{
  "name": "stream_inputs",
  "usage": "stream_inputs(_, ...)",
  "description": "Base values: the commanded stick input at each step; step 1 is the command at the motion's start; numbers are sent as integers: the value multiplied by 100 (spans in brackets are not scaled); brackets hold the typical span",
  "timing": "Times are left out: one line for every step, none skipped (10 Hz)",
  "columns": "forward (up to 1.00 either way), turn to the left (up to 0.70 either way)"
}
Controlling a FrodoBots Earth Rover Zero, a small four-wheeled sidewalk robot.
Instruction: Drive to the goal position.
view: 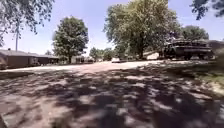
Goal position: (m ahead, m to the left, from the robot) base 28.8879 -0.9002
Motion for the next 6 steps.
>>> stream_inputs(70, 0)
stream_inputs(70, 0)
stream_inputs(70, 0)
stream_inputs(70, 0)
stream_inputs(70, 0)
stream_inputs(70, 0)
